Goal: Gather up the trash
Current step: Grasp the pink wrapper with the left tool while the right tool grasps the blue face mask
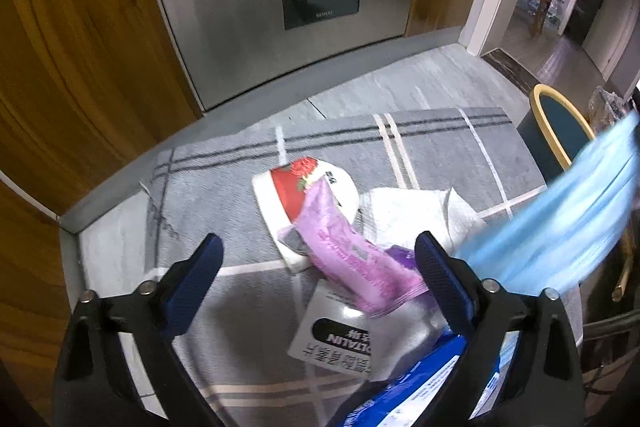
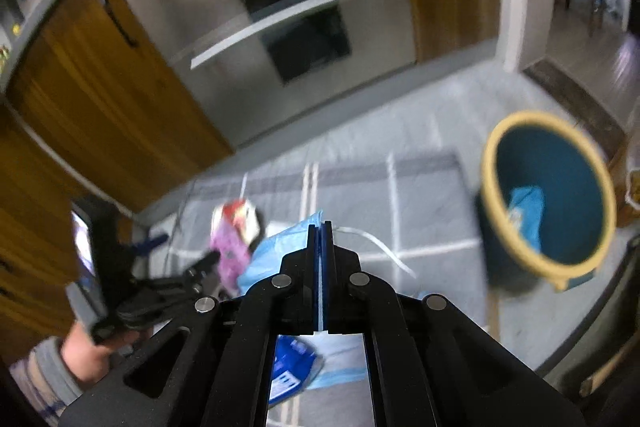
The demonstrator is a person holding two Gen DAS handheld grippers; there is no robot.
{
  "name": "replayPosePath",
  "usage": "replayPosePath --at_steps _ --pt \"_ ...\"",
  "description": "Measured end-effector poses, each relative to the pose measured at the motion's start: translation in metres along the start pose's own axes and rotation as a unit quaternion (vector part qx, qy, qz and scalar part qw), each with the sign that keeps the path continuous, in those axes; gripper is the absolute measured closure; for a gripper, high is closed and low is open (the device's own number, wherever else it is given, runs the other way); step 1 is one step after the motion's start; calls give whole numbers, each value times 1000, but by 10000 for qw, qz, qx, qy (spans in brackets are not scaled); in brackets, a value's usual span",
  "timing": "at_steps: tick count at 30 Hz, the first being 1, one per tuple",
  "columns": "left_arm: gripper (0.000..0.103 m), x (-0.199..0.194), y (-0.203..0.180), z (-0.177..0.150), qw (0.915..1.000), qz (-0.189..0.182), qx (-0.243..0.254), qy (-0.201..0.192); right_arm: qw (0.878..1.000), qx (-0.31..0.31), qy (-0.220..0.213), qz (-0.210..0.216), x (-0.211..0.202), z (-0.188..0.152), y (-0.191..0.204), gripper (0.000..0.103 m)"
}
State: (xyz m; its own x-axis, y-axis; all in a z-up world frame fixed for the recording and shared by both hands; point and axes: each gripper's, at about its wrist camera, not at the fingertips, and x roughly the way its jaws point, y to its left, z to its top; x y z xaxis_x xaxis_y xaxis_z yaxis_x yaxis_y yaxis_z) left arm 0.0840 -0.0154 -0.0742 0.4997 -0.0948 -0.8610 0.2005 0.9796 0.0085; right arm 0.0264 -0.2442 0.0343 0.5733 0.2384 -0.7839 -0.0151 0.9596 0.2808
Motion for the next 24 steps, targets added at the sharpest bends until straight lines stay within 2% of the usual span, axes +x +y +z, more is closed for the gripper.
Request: replayPosePath --at_steps 2,4,5,7,9,13,18,24 --pt "26 9 -5 0 9999 -36 14 150 9996 59 -284 -45 -16 8 -11 101" --pt "46 21 -11 -1 9995 -68 36 317 9989 185 -427 -30 -25 14 -24 101" --pt "52 27 -13 -1 9991 -90 26 407 9986 208 -487 -63 -28 16 -29 101" --pt "84 35 -15 -2 9986 -116 9 510 9981 242 -562 -121 -32 21 -37 101" --pt "87 37 -17 -3 9984 -165 17 539 9978 272 -587 -152 -31 25 -44 101" --pt "92 21 -22 0 9995 -137 92 273 9972 282 -654 -205 -37 30 -53 101" --pt "92 -12 -51 10 9965 62 746 -361 9955 353 -840 -259 -45 34 -60 101" --pt "92 -44 -90 23 9886 -26 1219 -888 9904 544 -1220 -346 -68 40 -78 101"
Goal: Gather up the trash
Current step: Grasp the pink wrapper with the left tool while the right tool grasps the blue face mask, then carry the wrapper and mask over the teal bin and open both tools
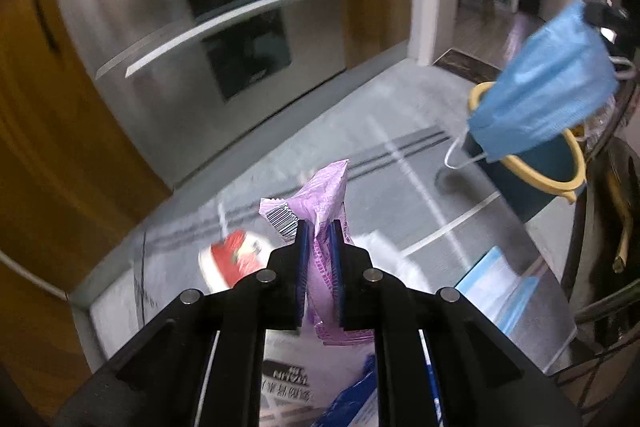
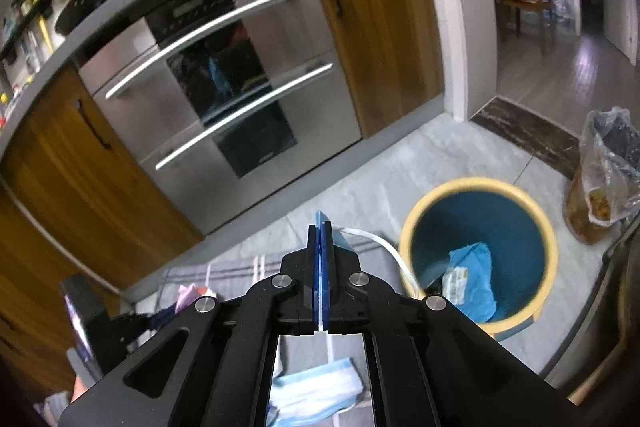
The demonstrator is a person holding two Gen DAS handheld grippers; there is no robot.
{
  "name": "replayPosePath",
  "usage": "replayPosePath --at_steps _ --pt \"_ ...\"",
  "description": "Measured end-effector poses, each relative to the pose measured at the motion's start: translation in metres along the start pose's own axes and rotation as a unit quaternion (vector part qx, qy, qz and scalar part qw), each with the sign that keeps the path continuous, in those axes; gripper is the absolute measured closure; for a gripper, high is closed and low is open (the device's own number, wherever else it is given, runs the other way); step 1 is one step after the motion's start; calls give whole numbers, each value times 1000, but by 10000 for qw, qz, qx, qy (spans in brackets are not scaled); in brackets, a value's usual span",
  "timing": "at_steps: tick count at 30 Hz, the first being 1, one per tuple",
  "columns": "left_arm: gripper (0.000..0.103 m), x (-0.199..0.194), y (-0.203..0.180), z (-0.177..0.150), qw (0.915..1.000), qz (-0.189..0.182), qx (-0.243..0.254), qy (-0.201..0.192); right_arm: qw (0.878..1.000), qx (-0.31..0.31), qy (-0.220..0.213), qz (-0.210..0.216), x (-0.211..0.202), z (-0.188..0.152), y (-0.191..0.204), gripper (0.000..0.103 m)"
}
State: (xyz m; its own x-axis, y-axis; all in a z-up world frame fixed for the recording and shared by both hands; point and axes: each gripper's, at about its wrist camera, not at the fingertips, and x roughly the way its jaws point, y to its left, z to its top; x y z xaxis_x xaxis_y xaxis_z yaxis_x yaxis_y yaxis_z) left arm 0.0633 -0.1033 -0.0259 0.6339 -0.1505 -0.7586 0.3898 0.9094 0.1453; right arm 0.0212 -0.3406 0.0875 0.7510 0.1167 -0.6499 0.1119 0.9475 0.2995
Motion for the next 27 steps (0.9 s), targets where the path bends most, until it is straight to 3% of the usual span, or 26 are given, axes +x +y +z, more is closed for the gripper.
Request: replayPosePath --at_steps 10,15,27 --pt "92 -15 -66 34 9972 -256 546 -453 9980 349 -455 -254 -17 16 -40 101" --pt "92 -14 -102 52 9937 -572 753 -603 9952 578 -611 -492 -16 23 -66 101" --pt "92 33 -175 106 9852 -1481 801 -314 9861 995 -297 -1298 26 20 -122 101"
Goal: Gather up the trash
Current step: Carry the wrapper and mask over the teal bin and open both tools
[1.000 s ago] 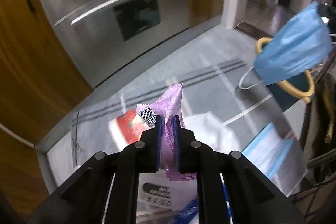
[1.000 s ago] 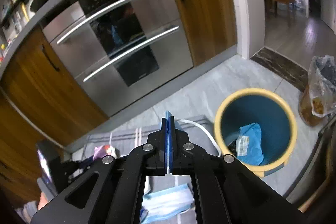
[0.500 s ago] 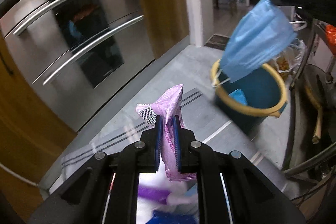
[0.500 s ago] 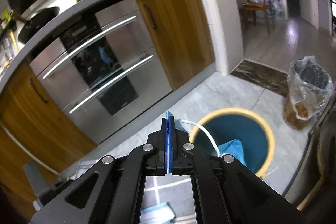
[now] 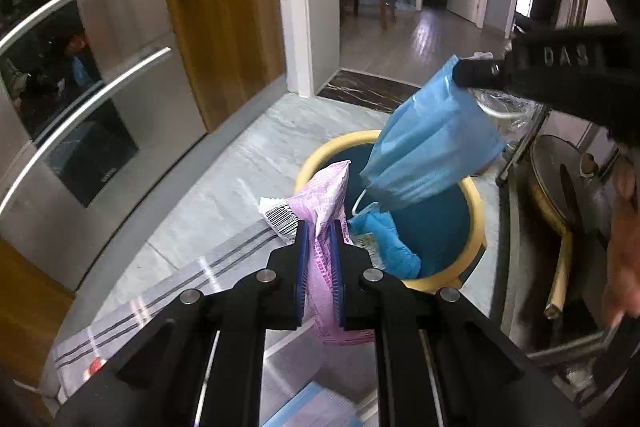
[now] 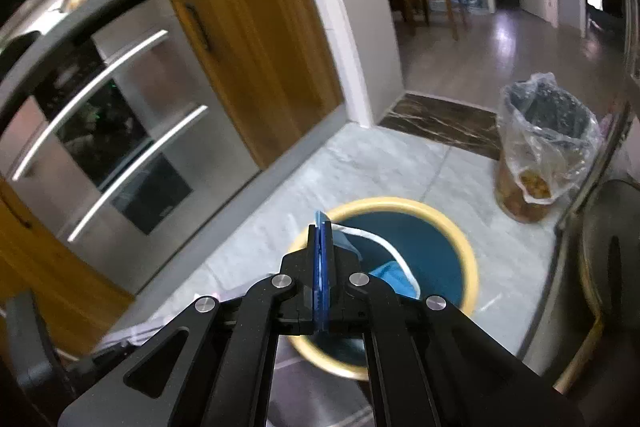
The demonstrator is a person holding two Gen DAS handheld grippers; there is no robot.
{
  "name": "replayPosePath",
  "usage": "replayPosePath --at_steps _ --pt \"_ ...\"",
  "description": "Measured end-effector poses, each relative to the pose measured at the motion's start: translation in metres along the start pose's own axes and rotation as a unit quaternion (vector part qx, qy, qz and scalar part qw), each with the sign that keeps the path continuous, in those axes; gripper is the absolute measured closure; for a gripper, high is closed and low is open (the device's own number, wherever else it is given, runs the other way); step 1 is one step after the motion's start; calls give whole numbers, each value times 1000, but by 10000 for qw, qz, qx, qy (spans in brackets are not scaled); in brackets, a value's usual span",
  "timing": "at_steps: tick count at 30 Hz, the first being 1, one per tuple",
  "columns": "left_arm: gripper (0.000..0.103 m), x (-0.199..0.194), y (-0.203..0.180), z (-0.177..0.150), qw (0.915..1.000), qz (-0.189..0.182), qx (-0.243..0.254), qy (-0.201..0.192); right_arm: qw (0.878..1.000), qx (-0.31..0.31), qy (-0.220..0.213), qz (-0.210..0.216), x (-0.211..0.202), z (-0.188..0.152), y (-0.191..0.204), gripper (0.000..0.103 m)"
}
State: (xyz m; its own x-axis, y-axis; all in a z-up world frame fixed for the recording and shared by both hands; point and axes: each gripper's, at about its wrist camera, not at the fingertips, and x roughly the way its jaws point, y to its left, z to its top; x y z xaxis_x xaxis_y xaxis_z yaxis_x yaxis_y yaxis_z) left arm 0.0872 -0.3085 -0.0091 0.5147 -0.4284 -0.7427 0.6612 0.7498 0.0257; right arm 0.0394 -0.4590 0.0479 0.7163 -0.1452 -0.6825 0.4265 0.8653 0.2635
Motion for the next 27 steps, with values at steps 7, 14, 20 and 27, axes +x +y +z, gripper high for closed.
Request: replayPosePath --at_steps 7,14,20,27 --pt "92 38 -12 13 9983 -566 -141 33 9992 180 182 -306 22 -1 -24 101" --pt "92 84 -25 18 9981 -532 -99 299 9975 340 387 -483 39 -1 -39 101" --pt "92 95 -32 22 9987 -439 -12 268 9975 245 425 -514 41 0 -37 101" --pt "90 96 -35 23 9990 -374 -14 224 9975 223 444 -506 41 0 -37 101"
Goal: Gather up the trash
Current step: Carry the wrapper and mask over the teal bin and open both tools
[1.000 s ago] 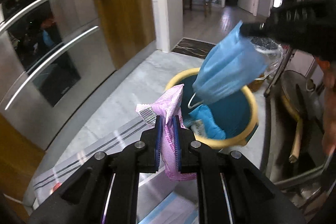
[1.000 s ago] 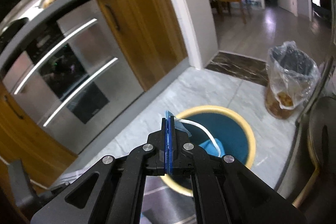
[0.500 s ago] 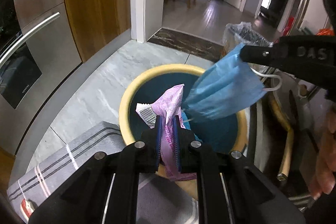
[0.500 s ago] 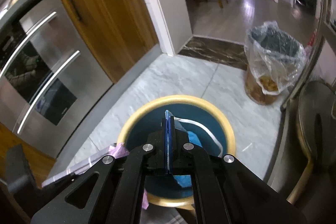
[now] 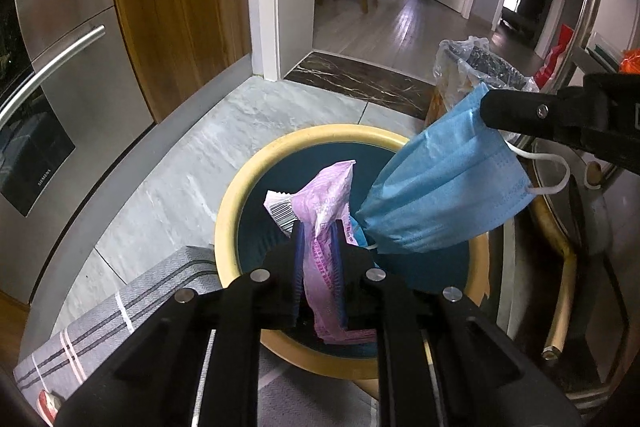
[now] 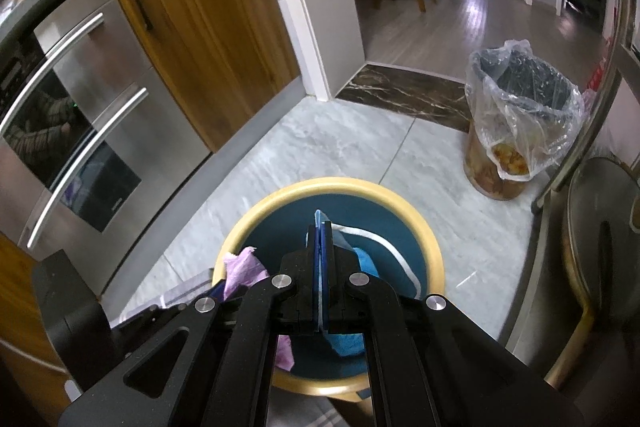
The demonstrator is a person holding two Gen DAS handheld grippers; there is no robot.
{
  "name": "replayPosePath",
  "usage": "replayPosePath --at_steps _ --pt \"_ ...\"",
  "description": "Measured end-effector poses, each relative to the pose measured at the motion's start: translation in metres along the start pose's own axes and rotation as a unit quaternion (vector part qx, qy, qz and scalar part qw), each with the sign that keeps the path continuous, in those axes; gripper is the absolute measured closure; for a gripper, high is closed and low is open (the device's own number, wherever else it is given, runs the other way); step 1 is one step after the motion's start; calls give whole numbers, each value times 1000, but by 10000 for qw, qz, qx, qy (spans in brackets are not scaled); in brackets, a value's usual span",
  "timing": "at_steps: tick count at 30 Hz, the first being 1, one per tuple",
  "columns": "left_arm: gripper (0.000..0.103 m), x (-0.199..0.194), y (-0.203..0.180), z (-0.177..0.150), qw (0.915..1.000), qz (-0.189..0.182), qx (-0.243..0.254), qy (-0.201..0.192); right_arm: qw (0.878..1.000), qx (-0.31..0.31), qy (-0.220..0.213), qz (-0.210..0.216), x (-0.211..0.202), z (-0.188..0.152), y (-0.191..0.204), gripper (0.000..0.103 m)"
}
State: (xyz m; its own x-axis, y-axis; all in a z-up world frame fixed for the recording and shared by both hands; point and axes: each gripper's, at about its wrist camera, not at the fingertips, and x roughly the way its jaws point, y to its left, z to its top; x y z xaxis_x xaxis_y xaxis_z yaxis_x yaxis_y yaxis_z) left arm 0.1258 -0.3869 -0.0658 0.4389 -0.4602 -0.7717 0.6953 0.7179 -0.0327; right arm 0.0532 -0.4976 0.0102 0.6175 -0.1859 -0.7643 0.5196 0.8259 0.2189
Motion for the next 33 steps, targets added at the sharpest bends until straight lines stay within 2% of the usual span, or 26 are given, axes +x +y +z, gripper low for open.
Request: replayPosePath --at_steps 5,11,16,19,20,21,24,26,33 --pt "87 -2 1 -2 10000 35 11 -22 10000 44 16 -7 0 0 -2 101" --pt "77 -5 0 -6 10000 90 -20 -26 10000 52 15 -62 -1 1 -2 101" --pt "53 -8 4 -9 9997 196 -71 -82 9999 40 34 -107 -1 1 -1 97" --pt "39 -12 7 -11 9994 266 -147 -132 9998 73 16 -190 -2 1 -1 72" --pt "36 -14 8 -11 9994 279 -160 -142 9997 102 1 -203 -4 2 -1 57" --pt "28 -17 10 -13 9992 313 -183 -171 9997 126 -36 -222 -5 2 -1 39" --pt "11 -28 14 -16 9985 404 -275 -251 9994 193 -164 -225 -10 3 0 16" --pt "6 -36 19 -20 9977 511 -356 -274 9993 200 -180 -246 -12 4 3 10" --pt "6 -71 42 -34 9955 717 -556 -290 9986 -72 -293 -442 -21 2 23 7"
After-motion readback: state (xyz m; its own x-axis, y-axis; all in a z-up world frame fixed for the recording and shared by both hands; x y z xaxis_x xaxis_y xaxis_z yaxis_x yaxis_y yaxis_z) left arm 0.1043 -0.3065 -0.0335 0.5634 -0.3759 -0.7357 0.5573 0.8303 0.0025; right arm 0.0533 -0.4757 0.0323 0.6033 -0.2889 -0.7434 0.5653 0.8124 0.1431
